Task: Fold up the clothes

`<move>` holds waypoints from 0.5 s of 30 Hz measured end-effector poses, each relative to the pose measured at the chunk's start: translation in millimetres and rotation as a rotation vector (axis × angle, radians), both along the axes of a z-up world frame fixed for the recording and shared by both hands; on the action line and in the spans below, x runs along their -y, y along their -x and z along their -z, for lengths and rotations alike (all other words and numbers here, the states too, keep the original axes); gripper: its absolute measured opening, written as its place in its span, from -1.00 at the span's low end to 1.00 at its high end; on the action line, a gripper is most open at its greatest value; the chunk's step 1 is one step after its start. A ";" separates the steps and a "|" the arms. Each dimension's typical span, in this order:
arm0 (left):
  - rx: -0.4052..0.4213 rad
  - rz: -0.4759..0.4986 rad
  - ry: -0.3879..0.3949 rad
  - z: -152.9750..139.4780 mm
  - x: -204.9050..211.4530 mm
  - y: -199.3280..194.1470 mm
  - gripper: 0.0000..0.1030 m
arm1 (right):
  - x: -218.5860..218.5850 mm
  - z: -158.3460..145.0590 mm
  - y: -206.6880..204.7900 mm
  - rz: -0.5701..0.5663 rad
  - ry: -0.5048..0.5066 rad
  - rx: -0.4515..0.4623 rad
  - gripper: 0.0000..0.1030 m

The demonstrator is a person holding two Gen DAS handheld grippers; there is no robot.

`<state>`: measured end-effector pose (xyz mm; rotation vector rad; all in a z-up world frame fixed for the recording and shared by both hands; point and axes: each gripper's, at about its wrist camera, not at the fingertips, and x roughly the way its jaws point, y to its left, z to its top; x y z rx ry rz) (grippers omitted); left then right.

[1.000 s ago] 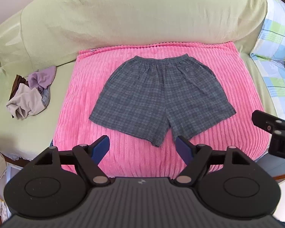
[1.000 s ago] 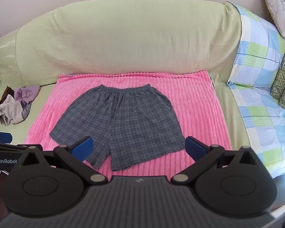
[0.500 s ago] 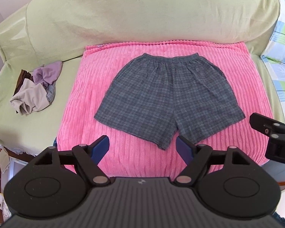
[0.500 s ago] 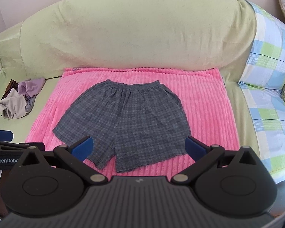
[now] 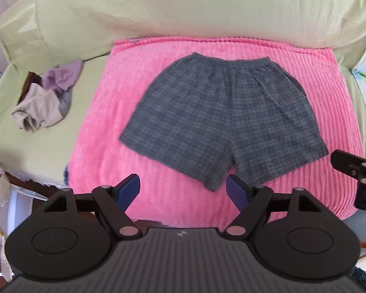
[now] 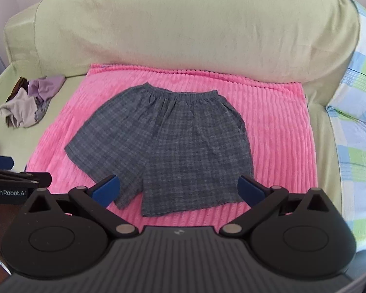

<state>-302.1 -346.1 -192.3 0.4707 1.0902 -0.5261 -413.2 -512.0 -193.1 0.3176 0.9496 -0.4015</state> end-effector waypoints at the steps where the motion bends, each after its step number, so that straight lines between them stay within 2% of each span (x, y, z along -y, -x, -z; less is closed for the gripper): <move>1: -0.004 0.012 0.001 9.3 12.8 6.7 0.54 | 17.2 6.9 4.7 -0.021 -0.015 -0.004 0.97; 2: -0.008 0.024 0.002 18.6 25.5 13.4 0.54 | 34.3 13.8 9.4 -0.042 -0.029 -0.008 0.96; 5: -0.008 0.075 -0.004 49.2 67.1 41.5 0.54 | 94.6 40.9 19.8 -0.106 -0.093 -0.065 0.73; 7: 0.024 0.123 -0.029 69.0 94.2 62.3 0.52 | 131.8 62.3 22.5 -0.161 -0.156 -0.070 0.46; 8: 0.057 0.157 -0.058 84.9 119.2 78.1 0.52 | 148.5 75.1 21.1 -0.187 -0.190 -0.077 0.18; 9: 0.077 0.185 -0.078 96.9 135.0 89.8 0.50 | 163.1 90.1 17.9 -0.212 -0.228 -0.095 -0.01; 10: 0.078 0.208 -0.083 108.3 146.4 99.5 0.49 | 167.0 97.2 16.8 -0.222 -0.248 -0.104 -0.08; 11: 0.080 0.232 -0.088 119.6 157.8 109.2 0.49 | 183.4 123.3 11.9 -0.251 -0.317 -0.127 -0.18; 15: 0.094 0.316 -0.102 160.3 199.7 142.1 0.49 | 200.6 185.5 5.4 -0.287 -0.396 -0.180 -0.18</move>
